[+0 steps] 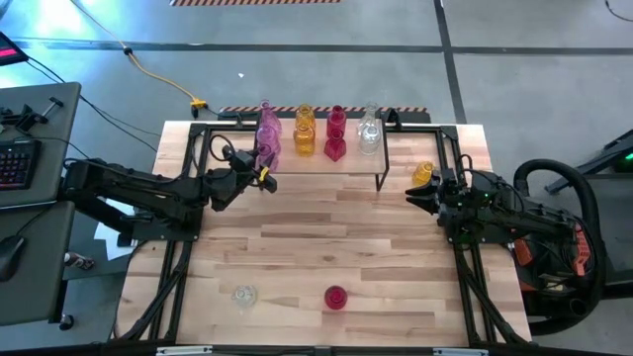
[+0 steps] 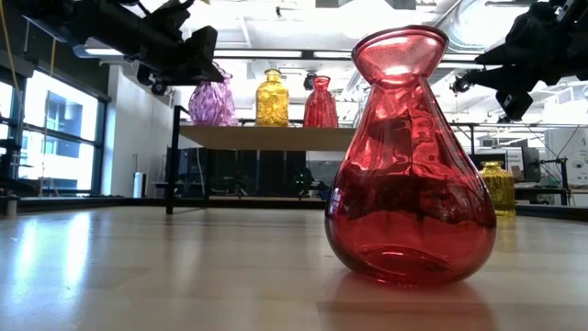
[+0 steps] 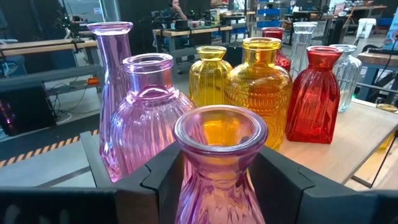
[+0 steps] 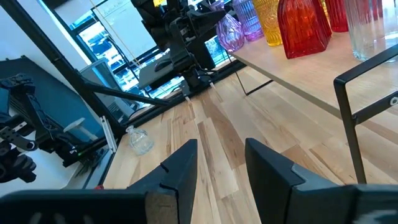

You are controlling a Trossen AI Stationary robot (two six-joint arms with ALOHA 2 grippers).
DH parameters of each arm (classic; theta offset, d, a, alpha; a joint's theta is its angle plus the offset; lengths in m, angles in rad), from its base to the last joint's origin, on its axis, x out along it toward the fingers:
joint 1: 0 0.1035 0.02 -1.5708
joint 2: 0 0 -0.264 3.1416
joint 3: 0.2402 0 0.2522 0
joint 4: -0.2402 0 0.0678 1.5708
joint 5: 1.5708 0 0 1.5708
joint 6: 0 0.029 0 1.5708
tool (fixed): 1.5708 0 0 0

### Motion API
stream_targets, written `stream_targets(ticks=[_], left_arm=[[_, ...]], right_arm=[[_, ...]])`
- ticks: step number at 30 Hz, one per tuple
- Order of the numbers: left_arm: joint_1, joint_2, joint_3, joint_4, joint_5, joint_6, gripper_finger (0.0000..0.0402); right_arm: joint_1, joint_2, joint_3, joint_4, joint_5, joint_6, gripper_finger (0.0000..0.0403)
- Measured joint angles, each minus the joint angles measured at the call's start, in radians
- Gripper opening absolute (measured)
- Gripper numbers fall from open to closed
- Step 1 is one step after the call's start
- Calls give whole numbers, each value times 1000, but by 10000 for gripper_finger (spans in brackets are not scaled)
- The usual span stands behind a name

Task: Sort vases onto shelf
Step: Put the purple vase on the shelf and align it with the other purple vases

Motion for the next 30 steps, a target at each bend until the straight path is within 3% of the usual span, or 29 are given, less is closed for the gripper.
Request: stream_targets(ticks=[30], left_arm=[[17,-1,2,26,30,-9,194]], right_arm=[[0,0,0,0,0,0,119]])
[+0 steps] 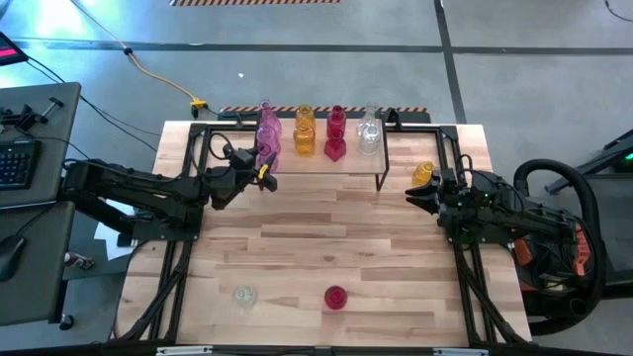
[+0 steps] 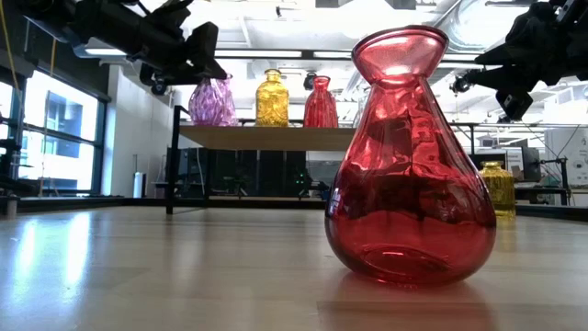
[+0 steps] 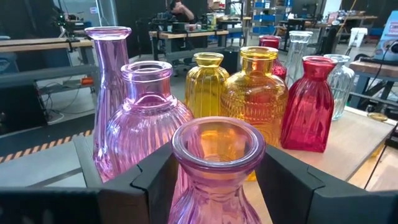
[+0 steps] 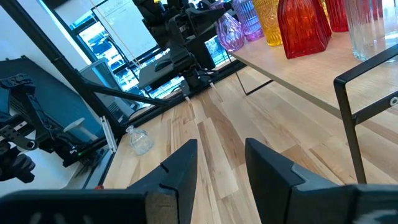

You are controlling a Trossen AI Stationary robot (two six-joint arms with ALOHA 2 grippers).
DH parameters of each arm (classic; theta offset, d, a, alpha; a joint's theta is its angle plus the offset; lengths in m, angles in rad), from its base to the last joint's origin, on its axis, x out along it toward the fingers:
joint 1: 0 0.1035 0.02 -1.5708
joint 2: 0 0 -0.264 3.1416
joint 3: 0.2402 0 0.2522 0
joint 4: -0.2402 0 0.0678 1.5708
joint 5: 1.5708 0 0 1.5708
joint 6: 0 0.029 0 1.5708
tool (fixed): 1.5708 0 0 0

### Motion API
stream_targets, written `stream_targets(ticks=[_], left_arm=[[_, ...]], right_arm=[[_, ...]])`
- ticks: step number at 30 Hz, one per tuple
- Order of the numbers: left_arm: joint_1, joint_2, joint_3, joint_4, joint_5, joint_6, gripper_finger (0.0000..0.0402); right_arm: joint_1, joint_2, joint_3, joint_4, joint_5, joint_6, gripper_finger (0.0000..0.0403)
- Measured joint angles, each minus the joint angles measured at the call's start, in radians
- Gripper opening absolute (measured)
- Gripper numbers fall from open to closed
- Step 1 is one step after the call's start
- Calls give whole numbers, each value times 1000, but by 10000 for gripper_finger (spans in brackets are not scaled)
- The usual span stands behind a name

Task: Sort vases onto shelf
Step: Put the purple vase on the shelf and align it with the other purple vases

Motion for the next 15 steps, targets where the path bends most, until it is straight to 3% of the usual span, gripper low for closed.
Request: stream_targets(ticks=[15], left_arm=[[0,0,0,0,11,-9,203]], right_arm=[[0,0,0,0,0,0,119]])
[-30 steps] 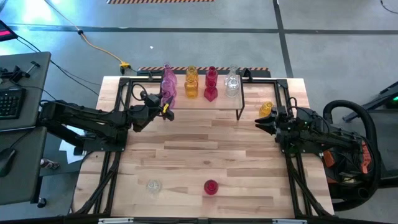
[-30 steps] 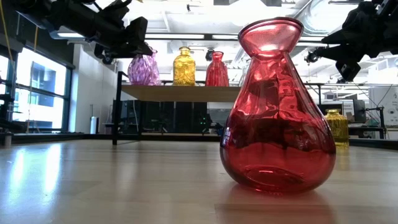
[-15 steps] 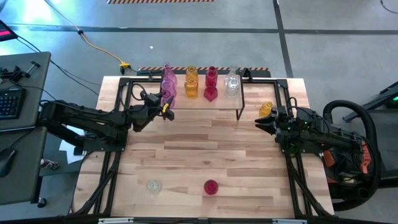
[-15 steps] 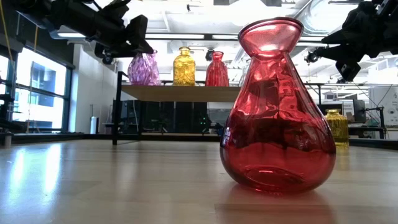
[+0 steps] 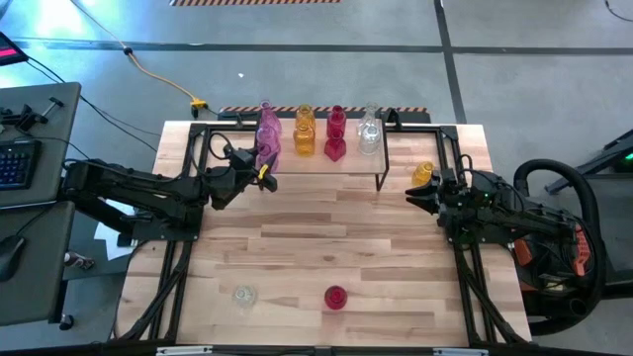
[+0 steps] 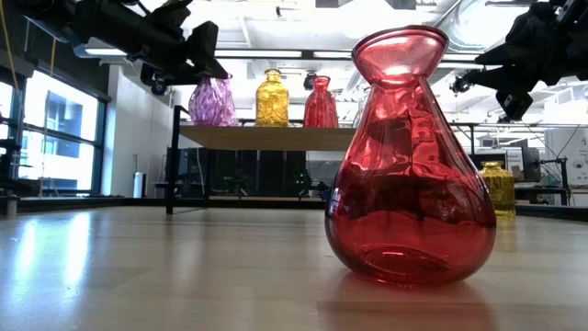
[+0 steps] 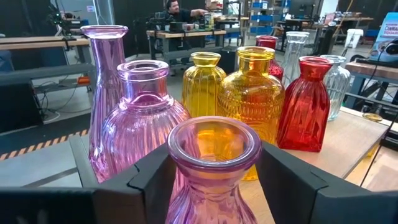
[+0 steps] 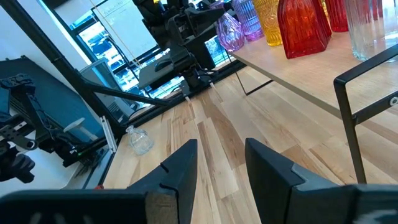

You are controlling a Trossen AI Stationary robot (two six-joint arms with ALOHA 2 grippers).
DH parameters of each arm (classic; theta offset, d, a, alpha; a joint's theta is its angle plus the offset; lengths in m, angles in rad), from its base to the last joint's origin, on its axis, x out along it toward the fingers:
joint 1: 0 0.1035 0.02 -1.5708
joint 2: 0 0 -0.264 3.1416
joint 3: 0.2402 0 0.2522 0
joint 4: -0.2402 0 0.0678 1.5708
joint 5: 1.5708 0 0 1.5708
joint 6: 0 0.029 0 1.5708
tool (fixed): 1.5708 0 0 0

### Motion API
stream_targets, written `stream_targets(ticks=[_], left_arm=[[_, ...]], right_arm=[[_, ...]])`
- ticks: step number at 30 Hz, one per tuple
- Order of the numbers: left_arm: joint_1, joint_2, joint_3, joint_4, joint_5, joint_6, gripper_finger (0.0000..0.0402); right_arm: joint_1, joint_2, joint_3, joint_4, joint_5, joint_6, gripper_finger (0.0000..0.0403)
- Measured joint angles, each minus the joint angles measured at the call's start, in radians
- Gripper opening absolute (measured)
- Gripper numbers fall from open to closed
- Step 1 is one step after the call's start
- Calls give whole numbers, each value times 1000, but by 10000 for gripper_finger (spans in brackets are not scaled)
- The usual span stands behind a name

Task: Sort vases onto shelf
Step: Put the purple vase on the shelf and align it with the other purple vases, then put the yellow vase on the shelf and align it with the other yellow vases

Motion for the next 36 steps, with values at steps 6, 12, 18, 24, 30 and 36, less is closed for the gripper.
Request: stream_targets(ticks=[6,12,18,24,30,36], left_arm=[[0,0,0,0,-7,18,226],[0,-7,0,-2,-18,20,241],[-1,-55,2,2,-19,56,253],[0,-96,2,2,19,110,255],[0,-104,2,62,49,174,255],[0,-135,2,132,95,232,255]], right_arm=[[0,0,0,0,0,0,119],[0,0,0,0,0,0,119],[0,0,0,0,0,0,119],[0,0,0,0,0,0,119],[0,0,0,0,0,0,119],[0,0,0,0,0,0,119]])
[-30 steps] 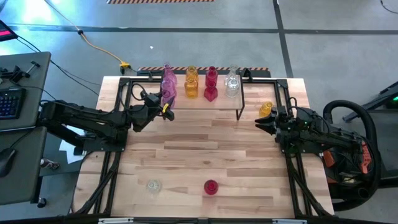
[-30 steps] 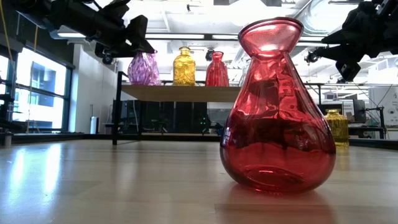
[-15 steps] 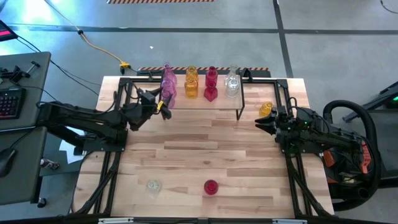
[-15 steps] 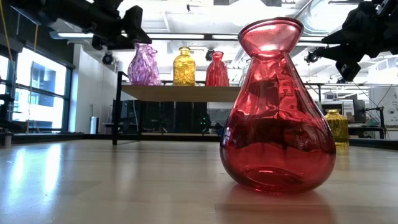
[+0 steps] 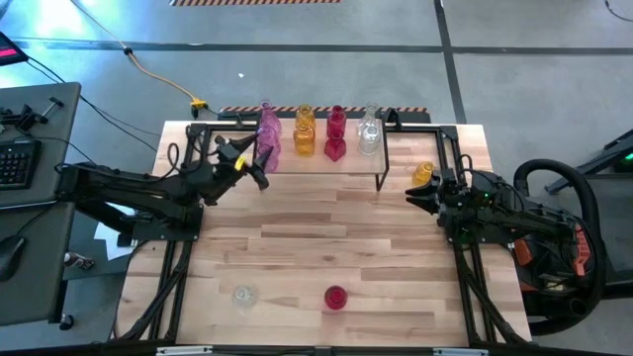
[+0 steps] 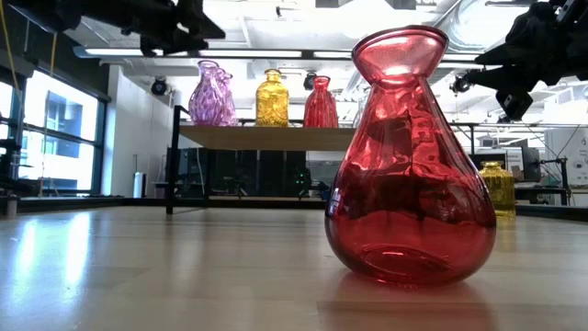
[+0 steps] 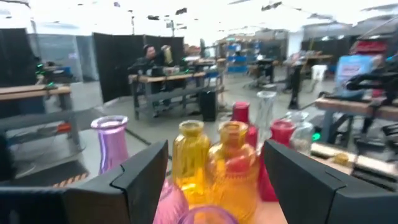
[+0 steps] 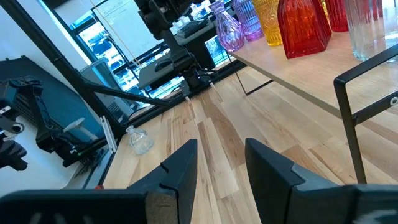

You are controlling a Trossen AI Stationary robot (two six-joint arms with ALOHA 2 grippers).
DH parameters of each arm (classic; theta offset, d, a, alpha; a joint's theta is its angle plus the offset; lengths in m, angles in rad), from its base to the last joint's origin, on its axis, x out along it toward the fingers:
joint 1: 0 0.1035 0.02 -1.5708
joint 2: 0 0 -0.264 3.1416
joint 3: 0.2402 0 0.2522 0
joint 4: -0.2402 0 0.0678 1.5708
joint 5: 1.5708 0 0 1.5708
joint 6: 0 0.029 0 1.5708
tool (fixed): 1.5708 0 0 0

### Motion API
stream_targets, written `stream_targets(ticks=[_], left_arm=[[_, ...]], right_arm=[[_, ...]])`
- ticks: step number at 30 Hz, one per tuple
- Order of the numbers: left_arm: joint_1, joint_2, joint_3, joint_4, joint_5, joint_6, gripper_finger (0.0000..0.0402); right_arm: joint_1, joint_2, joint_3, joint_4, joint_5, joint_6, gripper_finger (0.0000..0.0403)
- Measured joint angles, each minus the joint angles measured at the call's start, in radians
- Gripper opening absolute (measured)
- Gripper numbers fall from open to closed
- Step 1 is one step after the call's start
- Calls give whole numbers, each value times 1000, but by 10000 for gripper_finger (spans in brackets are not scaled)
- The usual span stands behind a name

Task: Sort vases onto shelf
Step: Put the yellow vase on the shelf and align it with the other yellow vases

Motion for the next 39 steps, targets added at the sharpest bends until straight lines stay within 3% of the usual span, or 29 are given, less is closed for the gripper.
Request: stream_targets(ticks=[6,13,18,23,27,31,34,39], left_arm=[[0,-129,0,-81,209,6,255],[0,-316,0,-381,525,-63,255],[0,-423,0,-602,568,-162,255],[0,-483,-5,-721,606,-171,255],[0,-573,-116,-658,628,-225,255],[0,-706,-292,-455,646,-282,255],[0,-781,-377,-362,648,-222,255],[0,-849,-450,-352,649,-153,255]], right_arm=[[0,0,0,0,0,0,119],[0,0,0,0,0,0,119],[0,0,0,0,0,0,119],[0,0,0,0,0,0,119],[0,0,0,0,0,0,119],[0,0,0,0,0,0,119],[0,0,0,0,0,0,119],[0,0,0,0,0,0,119]])
